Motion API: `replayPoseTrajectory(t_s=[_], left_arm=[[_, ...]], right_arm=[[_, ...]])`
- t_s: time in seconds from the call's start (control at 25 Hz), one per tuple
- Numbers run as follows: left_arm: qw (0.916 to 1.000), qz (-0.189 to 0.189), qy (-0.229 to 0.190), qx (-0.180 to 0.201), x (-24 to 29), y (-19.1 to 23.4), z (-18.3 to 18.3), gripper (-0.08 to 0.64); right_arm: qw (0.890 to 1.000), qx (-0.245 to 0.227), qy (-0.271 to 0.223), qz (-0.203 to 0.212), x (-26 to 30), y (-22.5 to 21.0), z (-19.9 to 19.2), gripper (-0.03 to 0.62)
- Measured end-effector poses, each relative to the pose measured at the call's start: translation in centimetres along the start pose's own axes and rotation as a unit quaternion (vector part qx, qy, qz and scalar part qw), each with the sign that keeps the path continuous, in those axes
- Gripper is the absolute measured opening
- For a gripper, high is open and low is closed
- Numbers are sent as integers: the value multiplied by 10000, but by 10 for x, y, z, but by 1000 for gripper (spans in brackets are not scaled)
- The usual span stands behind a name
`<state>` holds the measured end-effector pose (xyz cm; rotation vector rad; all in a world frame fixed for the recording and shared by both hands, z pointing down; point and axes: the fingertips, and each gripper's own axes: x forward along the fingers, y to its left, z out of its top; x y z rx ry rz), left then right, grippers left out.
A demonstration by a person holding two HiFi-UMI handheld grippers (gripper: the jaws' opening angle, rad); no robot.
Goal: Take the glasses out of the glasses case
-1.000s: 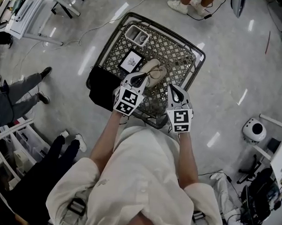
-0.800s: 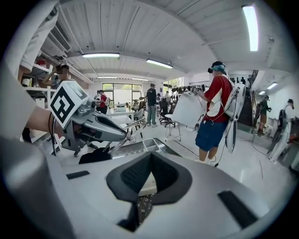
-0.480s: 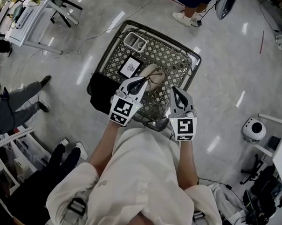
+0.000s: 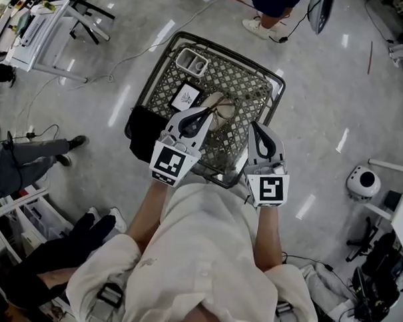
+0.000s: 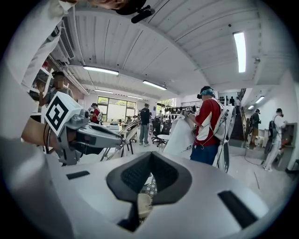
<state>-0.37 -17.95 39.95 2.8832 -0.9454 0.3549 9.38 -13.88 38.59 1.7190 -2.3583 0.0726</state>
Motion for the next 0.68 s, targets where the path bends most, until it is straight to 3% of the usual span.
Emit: replayPoseTrajectory(t_s=[0.68], left_arm=[[9998, -154, -76, 83, -10, -4, 1, 31]], right_arm=[[10000, 25, -52, 3, -4, 19, 7, 5]])
